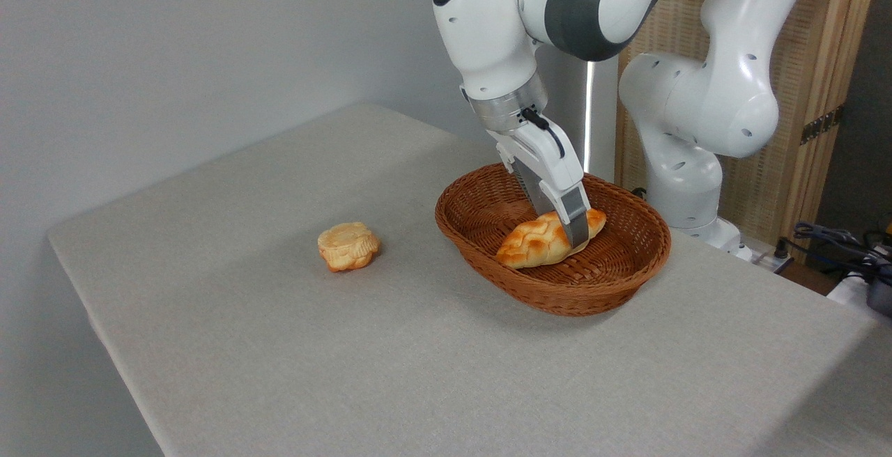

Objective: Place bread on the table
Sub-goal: 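Close the gripper on the braided roll inside the basket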

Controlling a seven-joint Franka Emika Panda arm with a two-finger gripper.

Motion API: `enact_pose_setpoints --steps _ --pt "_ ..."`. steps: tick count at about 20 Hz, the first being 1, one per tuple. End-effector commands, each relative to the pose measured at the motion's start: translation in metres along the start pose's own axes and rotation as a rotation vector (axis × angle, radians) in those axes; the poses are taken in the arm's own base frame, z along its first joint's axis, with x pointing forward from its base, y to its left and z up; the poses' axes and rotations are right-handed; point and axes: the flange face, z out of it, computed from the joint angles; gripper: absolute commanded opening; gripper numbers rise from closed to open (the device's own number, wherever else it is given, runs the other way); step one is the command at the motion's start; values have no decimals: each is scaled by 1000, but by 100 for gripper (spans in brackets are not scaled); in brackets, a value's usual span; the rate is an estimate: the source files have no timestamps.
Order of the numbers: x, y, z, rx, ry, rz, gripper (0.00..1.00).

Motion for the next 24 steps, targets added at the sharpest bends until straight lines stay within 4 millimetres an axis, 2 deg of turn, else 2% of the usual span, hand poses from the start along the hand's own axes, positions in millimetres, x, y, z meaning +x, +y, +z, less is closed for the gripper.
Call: enact_pose_setpoints --steps 1,14,17,20,22,24 --pt "-1 1 3 11 -8 19 100" --pt "0 2 20 1 -17 22 100" --pt "1 2 23 2 -14 22 86" --pt "1 1 22 9 -8 22 55" --pt "1 1 21 14 -6 23 44" --pt "2 0 20 18 -1 22 38"
